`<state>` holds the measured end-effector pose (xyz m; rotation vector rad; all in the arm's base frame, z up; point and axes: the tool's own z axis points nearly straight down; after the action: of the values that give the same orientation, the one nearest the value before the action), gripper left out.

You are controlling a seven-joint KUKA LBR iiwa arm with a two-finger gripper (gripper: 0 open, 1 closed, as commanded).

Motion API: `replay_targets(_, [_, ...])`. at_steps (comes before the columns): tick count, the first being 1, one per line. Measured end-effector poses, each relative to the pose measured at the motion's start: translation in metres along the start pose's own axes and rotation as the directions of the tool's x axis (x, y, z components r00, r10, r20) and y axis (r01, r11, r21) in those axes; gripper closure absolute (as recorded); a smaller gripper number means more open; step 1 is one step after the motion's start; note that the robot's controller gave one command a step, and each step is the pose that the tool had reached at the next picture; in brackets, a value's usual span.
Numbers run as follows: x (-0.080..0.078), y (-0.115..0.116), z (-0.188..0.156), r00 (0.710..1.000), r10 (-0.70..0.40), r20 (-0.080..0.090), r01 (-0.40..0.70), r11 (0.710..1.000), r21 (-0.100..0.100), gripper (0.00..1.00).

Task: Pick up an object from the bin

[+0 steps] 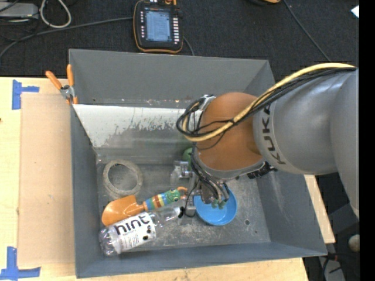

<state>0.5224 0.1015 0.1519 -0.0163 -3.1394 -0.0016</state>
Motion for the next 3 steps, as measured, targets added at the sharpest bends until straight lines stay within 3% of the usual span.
replay_targets(1, [0.000,0.000,0.000,1.000,0.000,0.000,0.000,1.000,0.000,0.00])
replay_targets(2, [0.040,0.022,0.042,1.000,0.001,-0.006,-0.001,1.000,0.000,0.00])
replay_targets(3, [0.026,0.031,0.051,1.000,0.008,0.004,-0.008,1.000,0.000,0.00])
